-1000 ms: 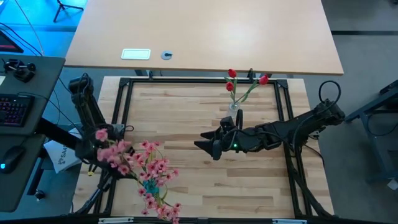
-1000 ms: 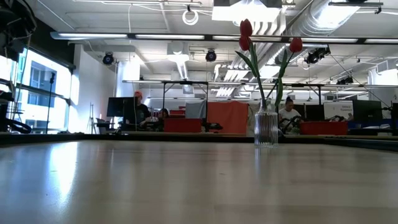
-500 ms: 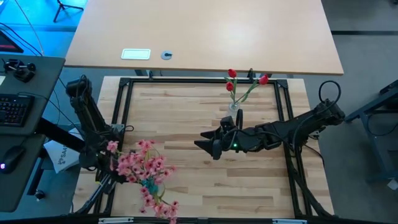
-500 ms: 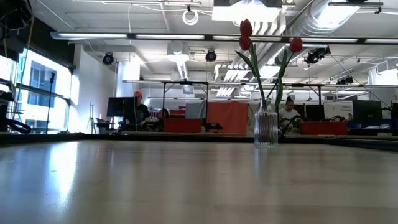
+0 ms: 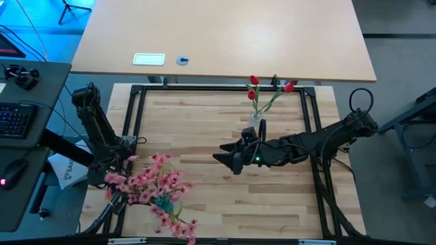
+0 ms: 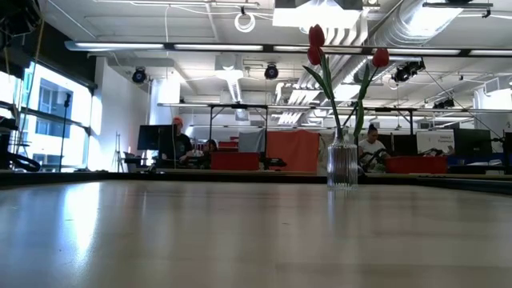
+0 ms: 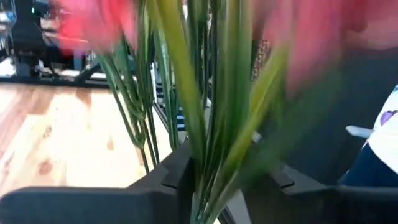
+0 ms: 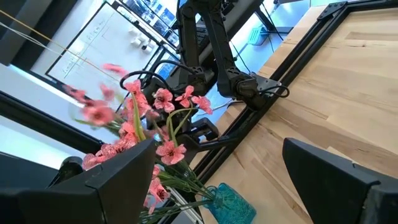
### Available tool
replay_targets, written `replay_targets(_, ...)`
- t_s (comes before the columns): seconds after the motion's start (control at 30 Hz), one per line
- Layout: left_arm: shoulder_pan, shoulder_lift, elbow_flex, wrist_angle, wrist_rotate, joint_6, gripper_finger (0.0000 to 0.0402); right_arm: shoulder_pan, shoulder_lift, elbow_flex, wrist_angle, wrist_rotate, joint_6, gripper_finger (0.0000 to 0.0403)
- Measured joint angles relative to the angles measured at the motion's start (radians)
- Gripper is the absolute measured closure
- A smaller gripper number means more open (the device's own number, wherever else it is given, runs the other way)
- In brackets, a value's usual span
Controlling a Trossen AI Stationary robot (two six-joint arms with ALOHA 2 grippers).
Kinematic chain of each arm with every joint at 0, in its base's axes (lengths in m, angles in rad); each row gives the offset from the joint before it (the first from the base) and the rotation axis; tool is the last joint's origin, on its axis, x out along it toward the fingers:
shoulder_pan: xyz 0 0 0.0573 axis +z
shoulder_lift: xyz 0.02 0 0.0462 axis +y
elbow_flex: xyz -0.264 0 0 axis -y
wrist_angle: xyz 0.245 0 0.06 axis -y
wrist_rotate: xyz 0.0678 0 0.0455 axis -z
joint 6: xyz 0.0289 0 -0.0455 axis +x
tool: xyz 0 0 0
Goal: Sort flowers into vase by color
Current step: Put the pink flower into the blue vase
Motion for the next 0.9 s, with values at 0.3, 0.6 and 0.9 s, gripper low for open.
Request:
replay_targets(0.3, 0.0, 0.0, 0.0, -0.019, 0.111, -0.116, 0.0215, 0.0, 0.0, 0.0, 0.0, 0.0, 0.0, 0.0055)
replay_targets(0.6, 0.0, -0.011, 0.0, -0.128, 0.212, -0.205, 0.019, 0.0, 0.0, 0.0, 0.0, 0.0, 0.004, 0.0055)
replay_targets(0.9, 0.037, -0.023, 0.005, -0.15, 0.174, -0.202, 0.019, 0.0, 0.0, 0.0, 0.024, 0.002, 0.002, 0.0055)
